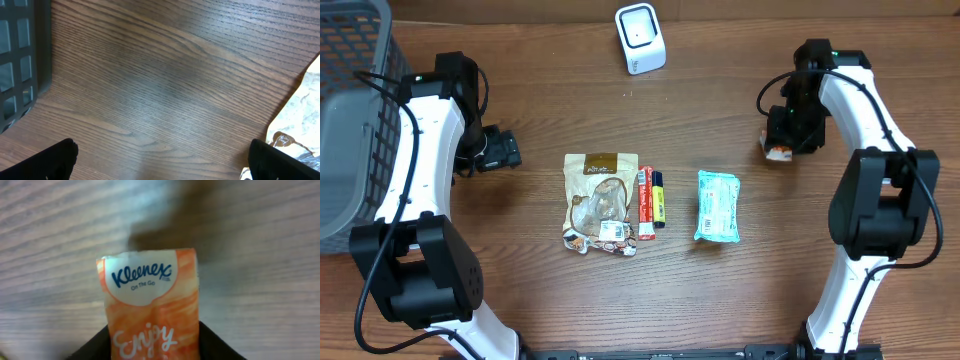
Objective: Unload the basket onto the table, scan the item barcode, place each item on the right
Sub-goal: 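Carry the tissue pack forward and release it right of the teal packet, then move the right gripper to the clear teal packet and grasp it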
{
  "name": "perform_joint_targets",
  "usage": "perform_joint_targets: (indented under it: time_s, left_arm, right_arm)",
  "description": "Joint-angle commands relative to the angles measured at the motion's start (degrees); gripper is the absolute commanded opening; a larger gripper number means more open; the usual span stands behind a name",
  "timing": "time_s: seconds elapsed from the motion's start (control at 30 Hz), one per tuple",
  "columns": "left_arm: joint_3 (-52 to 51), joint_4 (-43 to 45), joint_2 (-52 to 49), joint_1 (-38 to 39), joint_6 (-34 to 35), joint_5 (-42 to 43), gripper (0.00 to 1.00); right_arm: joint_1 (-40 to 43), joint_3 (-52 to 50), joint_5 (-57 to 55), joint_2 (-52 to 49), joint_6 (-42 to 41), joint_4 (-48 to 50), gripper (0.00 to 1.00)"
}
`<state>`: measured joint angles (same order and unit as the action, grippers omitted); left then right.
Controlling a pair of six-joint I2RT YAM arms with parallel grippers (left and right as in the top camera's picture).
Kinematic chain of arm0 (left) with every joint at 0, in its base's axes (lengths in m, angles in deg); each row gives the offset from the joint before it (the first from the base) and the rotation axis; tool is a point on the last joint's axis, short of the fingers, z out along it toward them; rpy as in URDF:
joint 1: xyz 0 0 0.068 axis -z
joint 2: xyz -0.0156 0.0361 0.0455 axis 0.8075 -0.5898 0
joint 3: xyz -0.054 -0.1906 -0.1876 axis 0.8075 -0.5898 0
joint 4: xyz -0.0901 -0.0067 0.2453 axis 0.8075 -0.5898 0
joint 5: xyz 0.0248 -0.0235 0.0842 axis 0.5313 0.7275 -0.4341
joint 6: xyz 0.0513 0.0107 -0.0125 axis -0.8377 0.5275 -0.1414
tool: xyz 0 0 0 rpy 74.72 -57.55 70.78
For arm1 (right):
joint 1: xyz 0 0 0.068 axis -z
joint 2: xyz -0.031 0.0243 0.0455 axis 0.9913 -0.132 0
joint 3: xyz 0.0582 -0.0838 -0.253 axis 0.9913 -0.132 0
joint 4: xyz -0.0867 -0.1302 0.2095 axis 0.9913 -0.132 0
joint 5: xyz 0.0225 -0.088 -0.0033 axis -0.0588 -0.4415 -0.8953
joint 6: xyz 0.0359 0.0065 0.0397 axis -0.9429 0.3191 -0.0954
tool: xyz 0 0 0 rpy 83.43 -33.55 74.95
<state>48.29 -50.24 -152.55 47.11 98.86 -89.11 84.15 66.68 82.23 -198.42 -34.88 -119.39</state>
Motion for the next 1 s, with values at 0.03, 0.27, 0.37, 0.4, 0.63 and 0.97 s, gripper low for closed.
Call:
perform_joint_targets:
  time_s: [0.03, 0.27, 0.37, 0.4, 0.63, 0.97]
  left_arm:
    - [0.7, -0.1, -0.4, 0.8, -1.1, 0.3, 1.00]
    - [0.7, -0.1, -0.4, 0.8, -1.1, 0.3, 1.00]
    - [0.7, -0.1, -0.4, 0.8, -1.1, 0.3, 1.00]
    - [0.7, -0.1, -0.4, 0.8, -1.1, 0.3, 1.00]
    - [0.7, -0.1, -0.4, 0.8, -1.1, 0.3, 1.00]
    - [0.7, -0.1, -0.4, 0.8, -1.1, 0.3, 1.00]
  right_arm:
    - [-0.3, -0.4, 1.1, 2.4, 0.1, -1.2, 0.64]
    - [-1.7, -0.4, 3.2, 3.6, 0.3, -2.3, 0.82]
    - [-2.9, -0.4, 6.0, 7.5, 0.5, -2.8, 0.80]
    - [-3.1, -0.4, 6.0, 9.0, 0.5, -3.1, 0.81]
    - [-3.3, -0.4, 6.7, 23.1, -0.5, -5.4, 0.82]
    - [-5.2, -7.3, 7.3, 28.9, -1.4, -9.8, 0.82]
